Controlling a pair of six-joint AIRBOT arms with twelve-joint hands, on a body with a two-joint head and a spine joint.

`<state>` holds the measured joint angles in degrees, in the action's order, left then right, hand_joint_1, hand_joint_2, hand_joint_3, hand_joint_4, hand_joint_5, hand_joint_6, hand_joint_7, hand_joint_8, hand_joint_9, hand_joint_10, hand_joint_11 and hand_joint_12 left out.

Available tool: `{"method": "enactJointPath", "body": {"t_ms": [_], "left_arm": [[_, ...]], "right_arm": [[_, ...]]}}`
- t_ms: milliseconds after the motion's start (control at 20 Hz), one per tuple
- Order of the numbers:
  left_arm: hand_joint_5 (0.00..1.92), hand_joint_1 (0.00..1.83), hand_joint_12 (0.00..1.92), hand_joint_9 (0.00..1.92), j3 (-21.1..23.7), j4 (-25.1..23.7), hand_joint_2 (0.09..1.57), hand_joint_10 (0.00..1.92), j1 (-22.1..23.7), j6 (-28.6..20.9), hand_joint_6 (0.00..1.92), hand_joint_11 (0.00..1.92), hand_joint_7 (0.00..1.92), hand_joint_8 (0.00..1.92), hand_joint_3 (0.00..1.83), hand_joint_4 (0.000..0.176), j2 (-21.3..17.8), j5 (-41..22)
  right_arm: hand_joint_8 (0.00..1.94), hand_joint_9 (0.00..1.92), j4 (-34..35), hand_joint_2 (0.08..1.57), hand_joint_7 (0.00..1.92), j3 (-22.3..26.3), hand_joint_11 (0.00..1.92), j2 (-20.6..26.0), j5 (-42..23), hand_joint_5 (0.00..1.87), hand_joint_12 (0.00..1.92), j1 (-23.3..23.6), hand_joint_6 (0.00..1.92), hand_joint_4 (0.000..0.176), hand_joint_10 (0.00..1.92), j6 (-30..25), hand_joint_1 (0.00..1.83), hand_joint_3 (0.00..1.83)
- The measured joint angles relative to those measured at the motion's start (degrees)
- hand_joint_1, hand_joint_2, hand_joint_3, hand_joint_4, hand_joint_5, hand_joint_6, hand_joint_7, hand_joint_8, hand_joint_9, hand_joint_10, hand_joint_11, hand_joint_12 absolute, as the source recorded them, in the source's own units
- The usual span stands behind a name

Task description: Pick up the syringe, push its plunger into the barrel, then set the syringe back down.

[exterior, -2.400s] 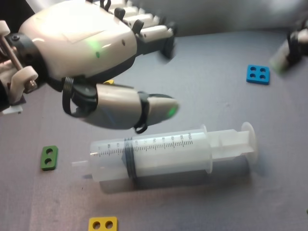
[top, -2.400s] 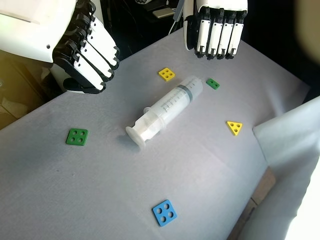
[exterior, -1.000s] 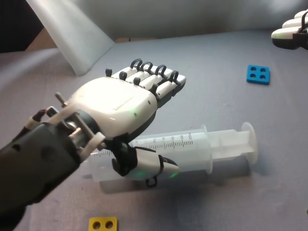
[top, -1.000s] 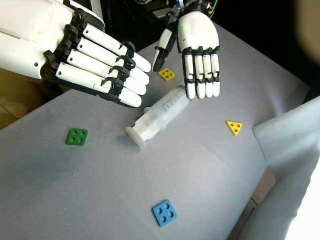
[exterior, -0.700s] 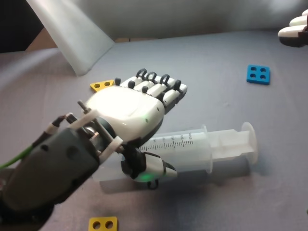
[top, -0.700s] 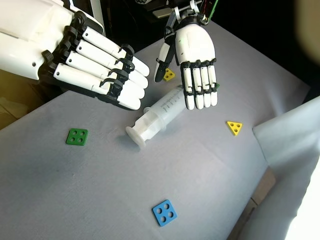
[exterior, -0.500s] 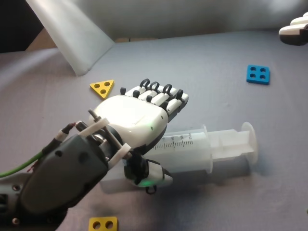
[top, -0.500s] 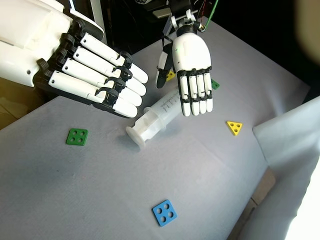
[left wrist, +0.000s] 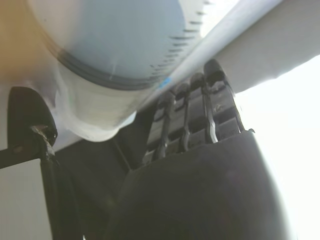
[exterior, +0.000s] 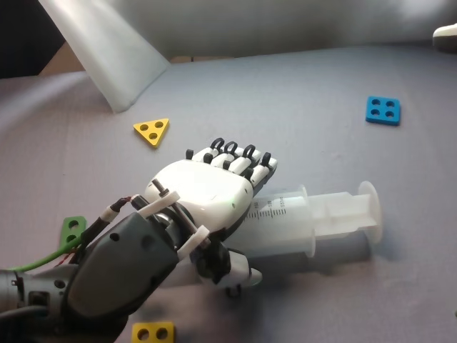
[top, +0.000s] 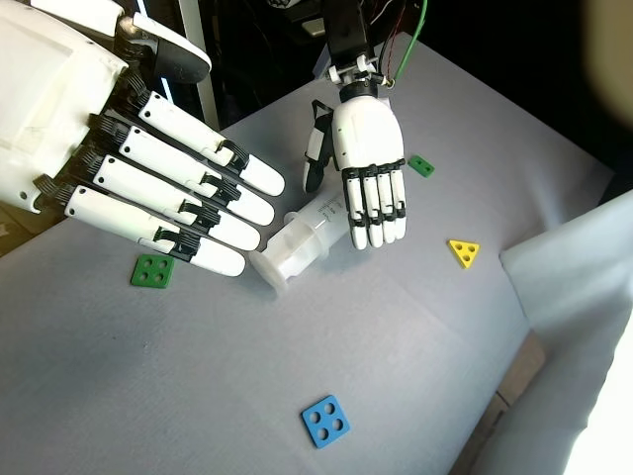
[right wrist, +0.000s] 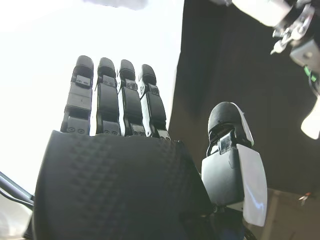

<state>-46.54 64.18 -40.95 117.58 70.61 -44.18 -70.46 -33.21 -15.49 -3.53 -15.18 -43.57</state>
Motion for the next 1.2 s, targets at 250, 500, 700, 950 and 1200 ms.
{"method": "enactJointPath", "body": {"t_ms": [250, 500, 700, 950, 1200], "left_arm": [[0.0, 0.82, 0.27, 0.02, -1.38, 0.59, 1.01, 0.0, -1.44, 0.07, 0.0, 0.0, 0.0, 0.0, 0.0, 0.0, 1.33, -0.83], [0.0, 0.82, 0.26, 0.01, -2.73, 0.5, 1.01, 0.0, -1.6, -0.22, 0.0, 0.0, 0.0, 0.0, 0.0, 0.0, 2.86, -1.25], [0.01, 0.83, 0.24, 0.02, -3.45, -0.39, 1.02, 0.0, -1.68, -0.94, 0.0, 0.0, 0.02, 0.0, 0.0, 0.0, 3.96, -1.7], [0.76, 1.32, 1.27, 0.74, -3.5, -1.03, 1.2, 1.26, -1.66, -1.81, 1.06, 0.41, 0.85, 1.26, 0.0, 0.0, 4.52, -2.51], [0.76, 1.17, 1.48, 0.64, -3.67, -1.18, 1.26, 1.36, -1.55, -2.56, 1.18, 0.52, 0.71, 1.61, 0.0, 0.0, 4.63, -3.56]], "right_arm": [[0.0, 0.13, 1.29, 1.25, 0.19, 0.39, 0.0, 0.0, 12.85, 0.23, 0.26, -0.02, 0.0, 0.0, 0.0, -13.92, 0.0, 0.0], [0.0, 0.15, 1.66, 1.25, 0.21, 0.87, 0.0, 0.0, 15.78, 0.24, 0.37, -0.13, 0.01, 0.0, 0.01, -14.6, 0.0, 0.0], [0.0, 0.17, 1.68, 1.25, 0.22, 1.33, 0.0, 0.2, 14.97, 0.24, 0.42, -0.26, 0.0, 0.0, 0.01, -21.38, 0.0, 0.0], [0.01, 0.21, 1.81, 1.26, 0.26, 1.33, 0.0, 1.01, 15.45, 0.27, 0.52, -0.9, 0.01, 0.0, 0.02, -34.12, 0.0, 0.0], [0.0, 0.16, 1.77, 1.26, 0.2, 4.17, 0.0, 2.47, 15.41, 0.2, 0.35, -1.51, 0.01, 0.0, 0.01, -36.85, 0.0, 0.0]]}}
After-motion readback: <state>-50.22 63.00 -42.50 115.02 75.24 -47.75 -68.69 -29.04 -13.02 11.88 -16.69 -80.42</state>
